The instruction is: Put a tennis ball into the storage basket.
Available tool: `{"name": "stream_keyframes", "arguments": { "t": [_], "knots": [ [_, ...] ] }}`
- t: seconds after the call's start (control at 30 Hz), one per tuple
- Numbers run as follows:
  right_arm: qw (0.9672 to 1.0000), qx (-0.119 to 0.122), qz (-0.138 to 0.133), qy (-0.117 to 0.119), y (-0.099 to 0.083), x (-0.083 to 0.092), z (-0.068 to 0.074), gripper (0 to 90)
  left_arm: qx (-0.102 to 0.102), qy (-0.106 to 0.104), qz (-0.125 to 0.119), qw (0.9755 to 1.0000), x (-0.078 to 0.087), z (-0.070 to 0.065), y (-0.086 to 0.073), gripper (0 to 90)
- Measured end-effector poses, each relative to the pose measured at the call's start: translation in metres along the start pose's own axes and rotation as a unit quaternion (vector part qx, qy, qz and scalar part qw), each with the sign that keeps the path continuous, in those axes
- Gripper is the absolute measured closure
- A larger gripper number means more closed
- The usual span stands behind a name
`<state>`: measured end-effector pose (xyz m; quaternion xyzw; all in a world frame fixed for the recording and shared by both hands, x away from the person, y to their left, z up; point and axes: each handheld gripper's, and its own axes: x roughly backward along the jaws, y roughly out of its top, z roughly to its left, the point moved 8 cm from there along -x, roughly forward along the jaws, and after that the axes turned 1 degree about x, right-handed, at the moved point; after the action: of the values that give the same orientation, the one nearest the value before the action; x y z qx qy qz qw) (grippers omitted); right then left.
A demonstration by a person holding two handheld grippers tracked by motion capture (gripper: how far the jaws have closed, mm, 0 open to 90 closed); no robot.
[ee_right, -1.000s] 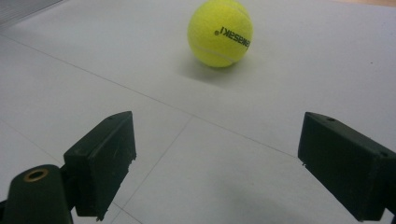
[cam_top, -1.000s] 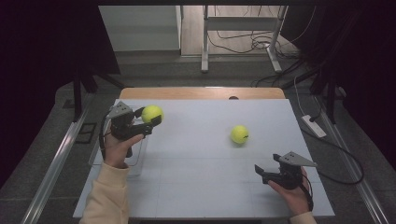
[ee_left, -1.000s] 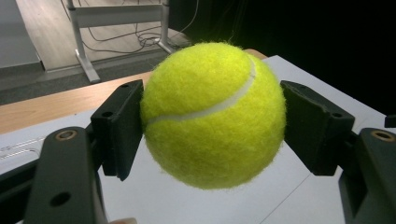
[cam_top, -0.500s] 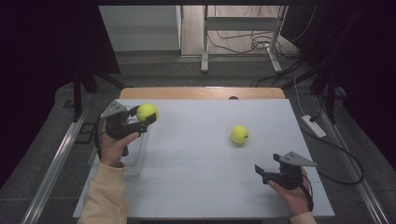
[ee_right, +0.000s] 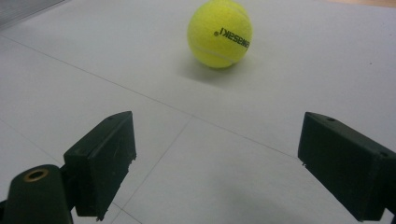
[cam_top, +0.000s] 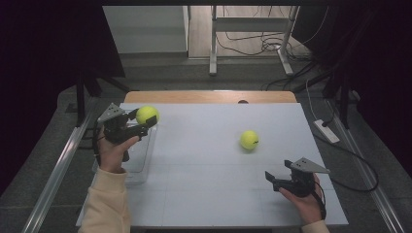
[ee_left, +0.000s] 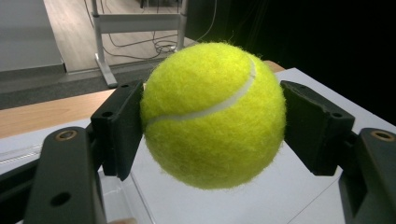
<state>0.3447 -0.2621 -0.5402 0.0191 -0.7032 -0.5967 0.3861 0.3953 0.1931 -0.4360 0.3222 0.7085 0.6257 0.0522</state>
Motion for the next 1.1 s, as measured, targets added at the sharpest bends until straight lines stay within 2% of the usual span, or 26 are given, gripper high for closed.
{"name": "stream_keyframes", "arguments": {
  "t": [0.63, 0.87, 1.1],
  "knots": [
    [1.0, 0.0, 0.001, 0.0, 0.0, 0.0, 0.0, 11.5, 0.006, 0.016, -0.007, 0.9998, 0.005, 0.014, 0.001, 27.4],
    [1.0, -0.003, -0.001, -0.003, 0.0, 0.002, -0.002, 11.6, 0.007, 0.033, -0.007, 0.9994, 0.006, 0.024, 0.0, 27.3],
    [1.0, -0.002, 0.0, -0.003, 0.0, 0.001, -0.002, 11.6, 0.017, 0.048, -0.009, 0.9986, 0.009, 0.038, -0.002, 27.4]
  ]
}}
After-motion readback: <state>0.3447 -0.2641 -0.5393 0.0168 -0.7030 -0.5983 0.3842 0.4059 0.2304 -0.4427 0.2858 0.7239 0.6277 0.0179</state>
